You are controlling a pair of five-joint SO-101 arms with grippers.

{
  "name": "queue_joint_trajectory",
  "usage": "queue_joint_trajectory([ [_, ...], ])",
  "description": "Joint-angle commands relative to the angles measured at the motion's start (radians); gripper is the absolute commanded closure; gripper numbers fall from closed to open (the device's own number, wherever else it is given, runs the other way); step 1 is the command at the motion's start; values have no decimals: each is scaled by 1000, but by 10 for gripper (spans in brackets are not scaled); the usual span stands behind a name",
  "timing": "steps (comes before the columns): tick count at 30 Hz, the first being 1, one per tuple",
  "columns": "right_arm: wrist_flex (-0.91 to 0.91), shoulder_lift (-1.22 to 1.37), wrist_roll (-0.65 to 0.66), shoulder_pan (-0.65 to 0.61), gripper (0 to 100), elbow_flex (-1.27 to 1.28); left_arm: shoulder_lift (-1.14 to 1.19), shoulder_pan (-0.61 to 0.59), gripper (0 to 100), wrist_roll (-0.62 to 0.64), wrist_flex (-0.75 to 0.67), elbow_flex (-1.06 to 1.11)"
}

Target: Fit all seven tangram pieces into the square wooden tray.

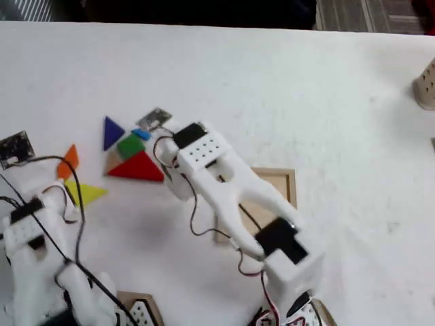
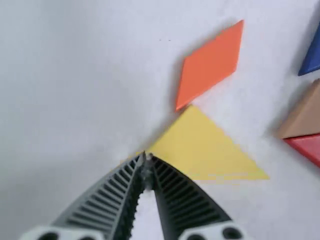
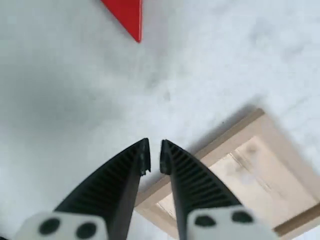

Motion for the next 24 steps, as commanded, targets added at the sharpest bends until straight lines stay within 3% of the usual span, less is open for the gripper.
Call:
queue_joint_trajectory([
  [1, -64, -59, -51, 4, 810, 5, 213, -54, 976, 12, 37, -187],
  [6, -277, 39, -117, -22, 666, 3, 254, -51, 976, 12, 51, -213],
  [10, -467, 131, -123, -84, 669, -29, 252, -48, 976, 12, 51, -213],
  [17, -493, 303, -153, -189, 669, -330, 252, -48, 976, 12, 37, -213],
  [24, -456, 604, -617, -131, 669, -654, 254, -25, 976, 11, 35, -212],
])
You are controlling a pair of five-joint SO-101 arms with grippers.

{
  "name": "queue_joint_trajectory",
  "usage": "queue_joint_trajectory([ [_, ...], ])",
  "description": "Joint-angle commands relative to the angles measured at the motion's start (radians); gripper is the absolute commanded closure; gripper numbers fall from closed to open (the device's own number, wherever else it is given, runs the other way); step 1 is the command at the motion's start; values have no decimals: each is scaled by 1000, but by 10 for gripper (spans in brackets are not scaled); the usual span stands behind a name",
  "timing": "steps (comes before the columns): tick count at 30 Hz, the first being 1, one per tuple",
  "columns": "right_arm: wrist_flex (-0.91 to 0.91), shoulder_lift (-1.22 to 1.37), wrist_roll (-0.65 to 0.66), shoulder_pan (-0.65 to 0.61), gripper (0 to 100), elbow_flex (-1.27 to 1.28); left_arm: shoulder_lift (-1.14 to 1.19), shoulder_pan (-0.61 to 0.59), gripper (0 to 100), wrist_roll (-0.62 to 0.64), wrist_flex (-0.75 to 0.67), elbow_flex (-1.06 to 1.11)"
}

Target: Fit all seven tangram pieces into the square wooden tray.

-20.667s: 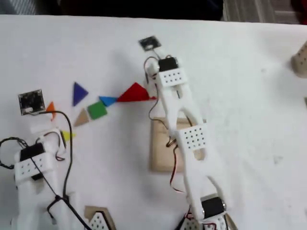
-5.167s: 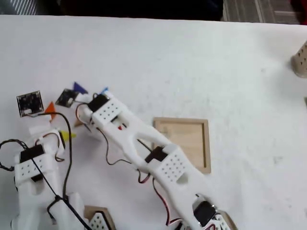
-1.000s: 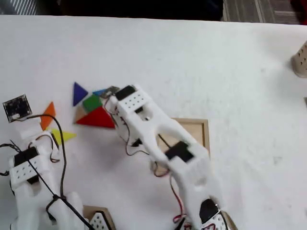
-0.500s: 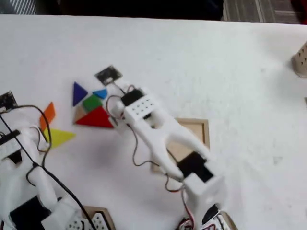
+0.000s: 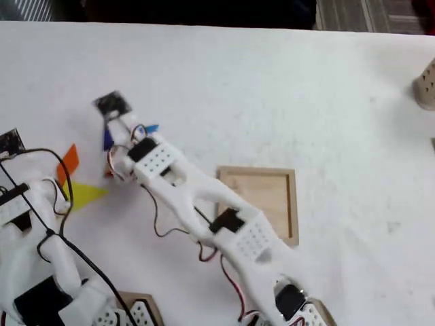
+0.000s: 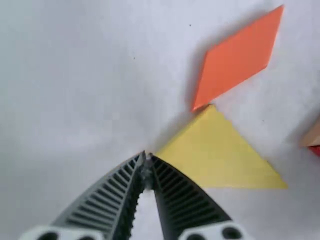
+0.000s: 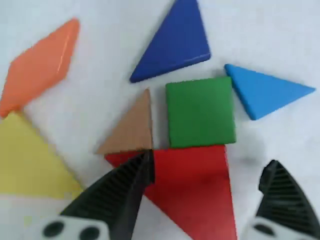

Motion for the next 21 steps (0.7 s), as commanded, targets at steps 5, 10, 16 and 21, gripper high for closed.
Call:
queue_joint_trajectory([
  [5, 217, 231, -106, 28, 669, -410, -2, 19, 976, 11, -9, -43],
  [10, 541, 326, 49, 28, 669, -615, -1, 19, 976, 11, -9, -43],
  [16, 797, 410, 199, 35, 669, -769, -1, 19, 976, 11, -9, -43],
  [21, 809, 397, 241, 39, 711, -729, 1, 19, 976, 11, -9, -43],
])
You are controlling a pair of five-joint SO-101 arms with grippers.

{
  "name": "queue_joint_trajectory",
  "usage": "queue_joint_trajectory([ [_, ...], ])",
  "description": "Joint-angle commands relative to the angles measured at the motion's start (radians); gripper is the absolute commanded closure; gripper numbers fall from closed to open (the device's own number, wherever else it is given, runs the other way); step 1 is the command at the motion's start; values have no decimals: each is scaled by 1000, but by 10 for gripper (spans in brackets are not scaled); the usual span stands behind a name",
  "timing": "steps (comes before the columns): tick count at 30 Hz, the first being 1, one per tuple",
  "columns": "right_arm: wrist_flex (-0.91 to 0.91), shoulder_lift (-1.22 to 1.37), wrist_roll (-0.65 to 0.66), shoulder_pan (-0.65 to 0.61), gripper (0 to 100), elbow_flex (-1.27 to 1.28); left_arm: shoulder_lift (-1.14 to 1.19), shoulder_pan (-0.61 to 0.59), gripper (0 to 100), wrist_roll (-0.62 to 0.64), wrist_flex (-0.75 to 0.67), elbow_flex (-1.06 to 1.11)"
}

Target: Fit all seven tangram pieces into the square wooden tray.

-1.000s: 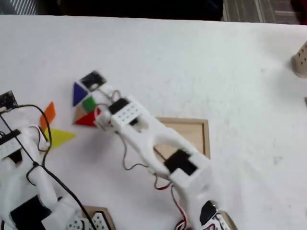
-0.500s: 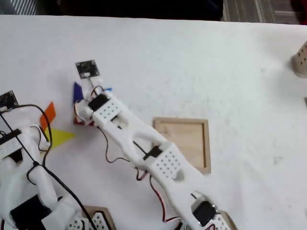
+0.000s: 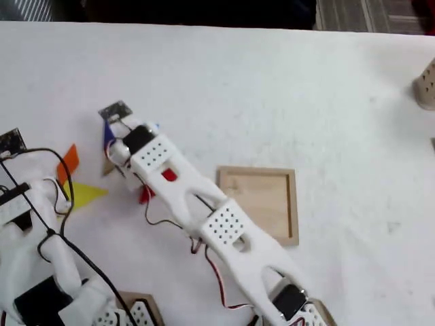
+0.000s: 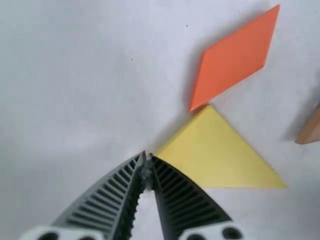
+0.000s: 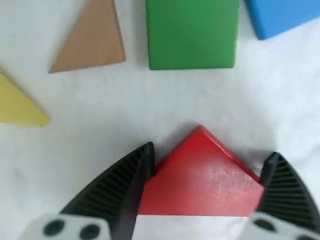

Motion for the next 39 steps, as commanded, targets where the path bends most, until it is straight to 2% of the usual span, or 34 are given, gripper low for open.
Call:
queue_joint_trajectory([
  [1, 45, -38, 37, 19, 747, 52, 1, 13, 976, 11, -9, -43],
  [3, 45, -74, 44, 16, 810, 109, 1, 13, 976, 11, -9, -43],
  [9, 44, -291, 55, 48, 707, 327, 1, 13, 976, 11, -9, -43],
  [14, 13, -559, 87, 67, 697, 628, 1, 13, 976, 11, -9, -43],
  [19, -159, -883, 109, 64, 697, 1043, 1, 13, 976, 11, -9, -43],
  [21, -239, -1026, 160, 62, 697, 1211, 1, 13, 976, 9, -9, -43],
  [26, -421, -1296, 407, 68, 697, 1542, -4, 12, 976, 8, -8, -34],
  [30, -544, -1323, 796, 110, 697, 1668, -4, 12, 976, 8, -8, -32],
  [33, -545, -1257, 1082, 131, 697, 1683, -4, 12, 976, 6, -8, -32],
  [39, -545, -1036, 1212, 128, 697, 1513, -4, 12, 976, 6, -8, -32],
])
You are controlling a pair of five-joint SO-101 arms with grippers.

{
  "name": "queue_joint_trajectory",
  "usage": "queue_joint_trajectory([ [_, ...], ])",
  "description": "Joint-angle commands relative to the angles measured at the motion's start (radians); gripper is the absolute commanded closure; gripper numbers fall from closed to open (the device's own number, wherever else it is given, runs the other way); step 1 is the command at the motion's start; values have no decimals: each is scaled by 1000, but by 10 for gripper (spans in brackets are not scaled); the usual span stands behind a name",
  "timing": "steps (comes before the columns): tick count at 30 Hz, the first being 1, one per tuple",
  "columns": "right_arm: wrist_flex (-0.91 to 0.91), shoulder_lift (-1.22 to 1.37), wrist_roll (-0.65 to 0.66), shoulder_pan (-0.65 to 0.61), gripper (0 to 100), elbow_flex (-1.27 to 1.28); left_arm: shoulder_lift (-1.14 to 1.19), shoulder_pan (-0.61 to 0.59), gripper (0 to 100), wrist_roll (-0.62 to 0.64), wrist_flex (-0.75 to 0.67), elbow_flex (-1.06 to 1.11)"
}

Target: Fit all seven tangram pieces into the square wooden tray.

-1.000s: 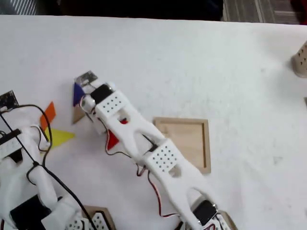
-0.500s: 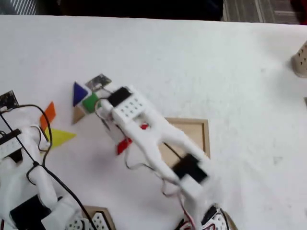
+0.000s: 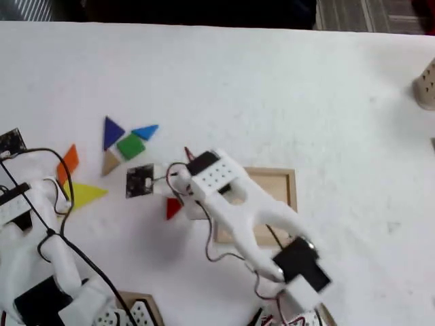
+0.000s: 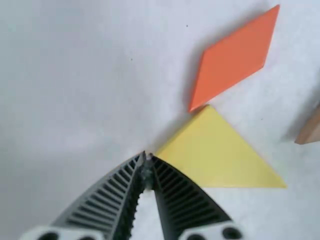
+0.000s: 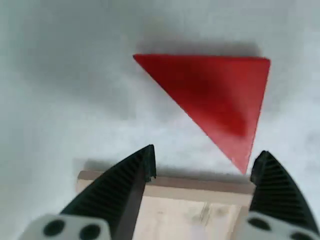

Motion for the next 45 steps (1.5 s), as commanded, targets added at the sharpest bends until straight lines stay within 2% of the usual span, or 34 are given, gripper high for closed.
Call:
queue_joint_trajectory([
  [1, 8, 108, 84, 10, 697, -150, -4, 12, 976, 6, -8, -32],
  [4, 87, 243, 149, 8, 697, -270, -4, 12, 976, 6, -8, -32],
  [8, 182, 387, 146, 7, 697, -433, -4, 12, 976, 6, -8, -34],
  [10, 214, 426, 89, 1, 697, -483, -4, 13, 976, 8, -8, -34],
  [15, 177, 433, -224, -25, 721, -500, -4, 13, 976, 8, -8, -34],
  [19, 162, 409, -528, -12, 871, -503, -4, 13, 976, 6, -8, -34],
  [20, 166, 403, -620, 2, 883, -499, -4, 13, 976, 6, -8, -34],
  [24, 208, 383, -1005, 76, 827, -448, -4, 13, 976, 6, -8, -34],
  [26, 225, 363, -1092, 76, 797, -393, -4, 13, 976, 6, -8, -34],
  [31, 174, 196, -1034, -4, 747, -273, -4, 13, 976, 6, -8, -34],
  [33, 165, 96, -961, -42, 727, -238, -4, 13, 976, 6, -8, -34],
  [37, 139, -35, -674, -65, 685, -210, -4, 13, 976, 6, -8, -34],
  [42, 84, 15, -167, -24, 679, -189, -4, 13, 976, 6, -8, -32],
  [43, 73, 44, -106, -22, 679, -193, -4, 13, 977, 6, -8, -32],
  [45, 38, 110, -69, -21, 679, -226, -4, 13, 977, 6, -8, -32],
])
